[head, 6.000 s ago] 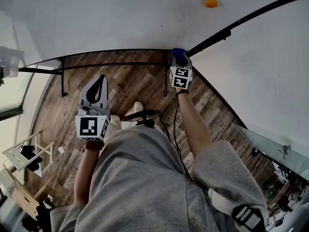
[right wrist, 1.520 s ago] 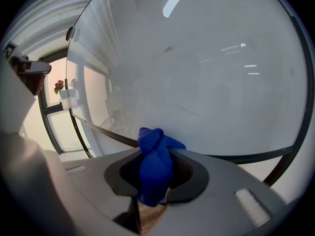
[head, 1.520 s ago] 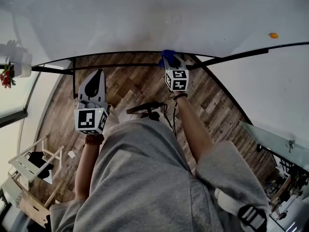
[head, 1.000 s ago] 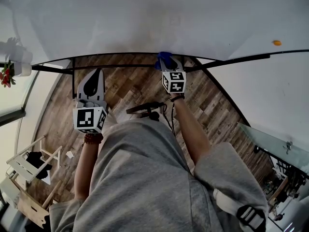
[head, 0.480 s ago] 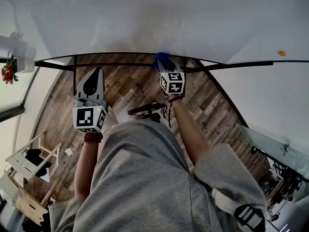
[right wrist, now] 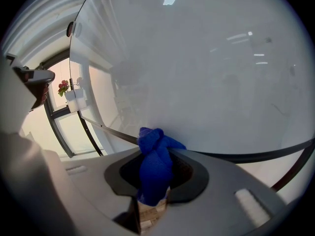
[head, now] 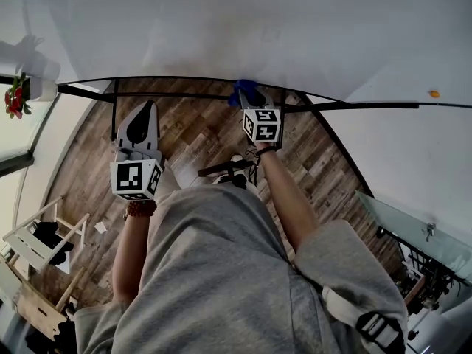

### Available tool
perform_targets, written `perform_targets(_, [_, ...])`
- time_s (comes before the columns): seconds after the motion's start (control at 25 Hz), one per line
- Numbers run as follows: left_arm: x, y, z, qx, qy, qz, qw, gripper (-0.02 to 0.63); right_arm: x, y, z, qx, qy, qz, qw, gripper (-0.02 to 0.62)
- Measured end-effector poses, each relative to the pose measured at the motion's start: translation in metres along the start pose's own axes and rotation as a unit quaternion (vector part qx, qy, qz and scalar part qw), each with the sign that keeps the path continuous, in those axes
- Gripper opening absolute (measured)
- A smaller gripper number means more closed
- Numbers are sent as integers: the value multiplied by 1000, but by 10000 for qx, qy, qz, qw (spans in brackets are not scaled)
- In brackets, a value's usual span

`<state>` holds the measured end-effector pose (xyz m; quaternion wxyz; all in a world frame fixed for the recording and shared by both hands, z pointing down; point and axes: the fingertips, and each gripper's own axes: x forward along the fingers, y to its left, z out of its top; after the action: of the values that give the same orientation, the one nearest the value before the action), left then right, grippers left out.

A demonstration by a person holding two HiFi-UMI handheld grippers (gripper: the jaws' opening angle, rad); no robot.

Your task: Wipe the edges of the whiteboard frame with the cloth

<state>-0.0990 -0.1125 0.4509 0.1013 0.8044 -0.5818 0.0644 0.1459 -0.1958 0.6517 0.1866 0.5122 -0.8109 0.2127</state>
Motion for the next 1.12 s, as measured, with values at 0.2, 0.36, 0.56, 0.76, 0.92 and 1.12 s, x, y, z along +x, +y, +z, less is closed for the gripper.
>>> perform_targets(0.2, [-6,15,1,-70,-42,117,9999,9,8,17,2,-56,67,159,9998,103])
perform_targets(0.36, [-10,26,-2,-158,-12,172,9997,9,13,28,3,-41,145,214,9997,101])
perform_targets(0.56, [-12,39,3,-188,11,64,9998,9,17,38,3,46,282,100,9995,103])
perform_targets(0.76, [-10,51,9,-134,60,-193,9997,9,20,46,5,179,380,-100,9991,103])
perform_targets(0.92, [-6,58,10,75,112,-433,9990,9,23,54,5,193,362,-161,9990,103])
perform_targets(1.12, [-4,66,9,118,148,-464,9987,9,27,60,8,248,308,-67,9992,103])
